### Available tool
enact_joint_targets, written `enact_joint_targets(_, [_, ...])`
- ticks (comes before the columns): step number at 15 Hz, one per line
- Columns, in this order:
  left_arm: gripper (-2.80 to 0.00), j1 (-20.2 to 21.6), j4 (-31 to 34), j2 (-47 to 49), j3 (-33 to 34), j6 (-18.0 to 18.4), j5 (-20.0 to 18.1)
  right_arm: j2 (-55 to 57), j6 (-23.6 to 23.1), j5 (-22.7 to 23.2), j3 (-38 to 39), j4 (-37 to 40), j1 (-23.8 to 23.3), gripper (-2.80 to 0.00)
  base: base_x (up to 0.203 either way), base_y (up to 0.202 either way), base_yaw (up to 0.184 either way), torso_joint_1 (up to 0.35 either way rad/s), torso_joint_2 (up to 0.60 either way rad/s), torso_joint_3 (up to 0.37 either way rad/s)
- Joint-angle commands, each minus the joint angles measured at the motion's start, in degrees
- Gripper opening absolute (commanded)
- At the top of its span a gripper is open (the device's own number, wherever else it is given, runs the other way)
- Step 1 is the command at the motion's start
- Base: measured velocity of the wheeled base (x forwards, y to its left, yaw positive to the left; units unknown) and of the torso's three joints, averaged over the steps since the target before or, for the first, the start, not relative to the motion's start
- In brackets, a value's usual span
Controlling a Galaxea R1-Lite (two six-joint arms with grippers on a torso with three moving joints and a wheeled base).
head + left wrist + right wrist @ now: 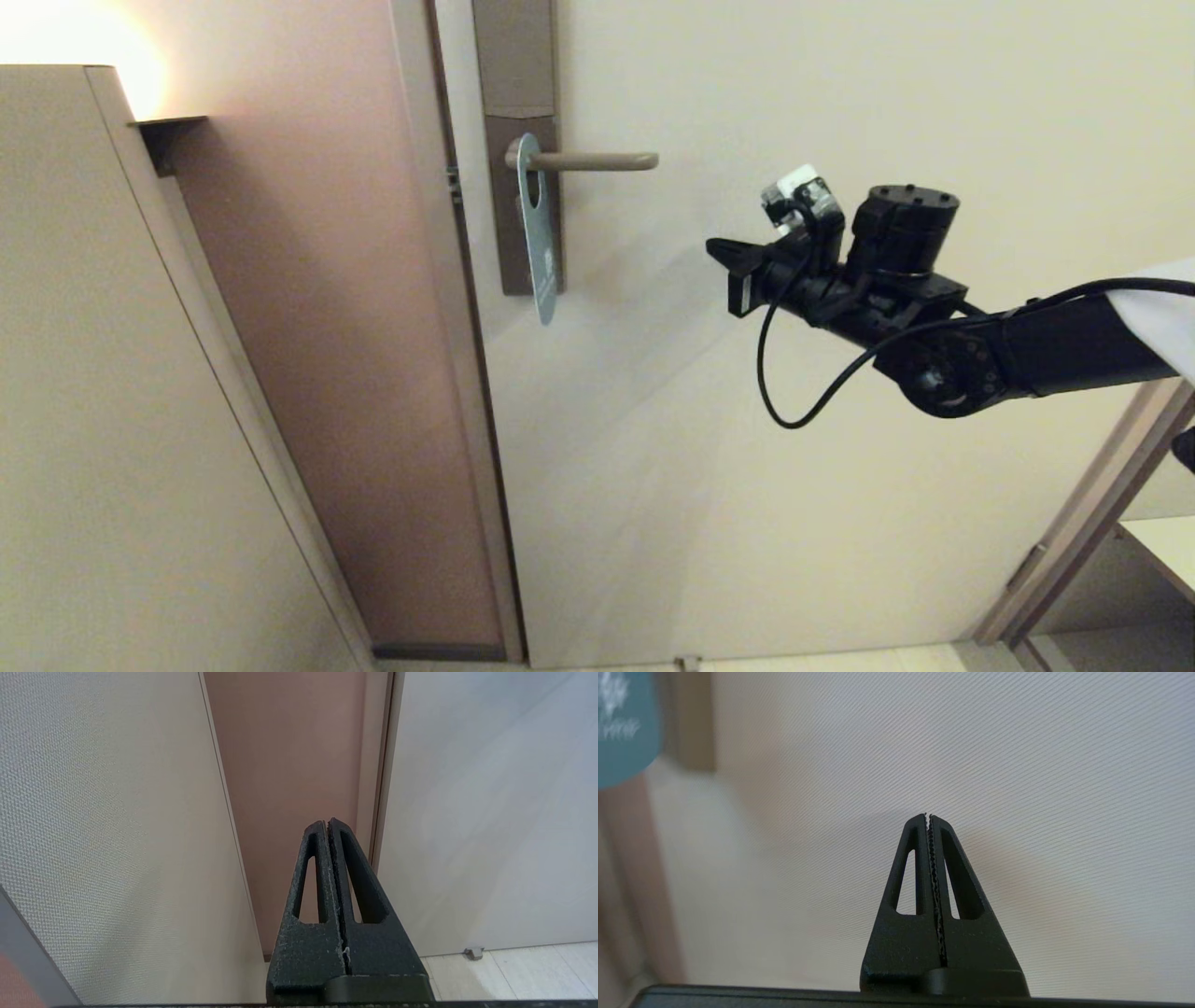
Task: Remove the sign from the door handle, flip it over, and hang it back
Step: Hang the sign back with the other side facing out
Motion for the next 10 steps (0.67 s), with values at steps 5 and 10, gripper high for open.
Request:
enact_joint_targets(5, [-2.8,0.03,-0.01,-0.02,0.0,-0.02,0.01,-7.68,0.47,0.93,0.65,-0.52,-0.88,-2.8,0.0,0.0,0.0,0.0,0.0,0.0])
enact_joint_targets(10, [-2.8,0.05,-0.02,-0.02,0.0,-0.02,0.0,-9.09,-0.11,6.07,7.05,-0.69,3.76,-2.8,0.0,0.0,0.0,0.0,0.0,0.0])
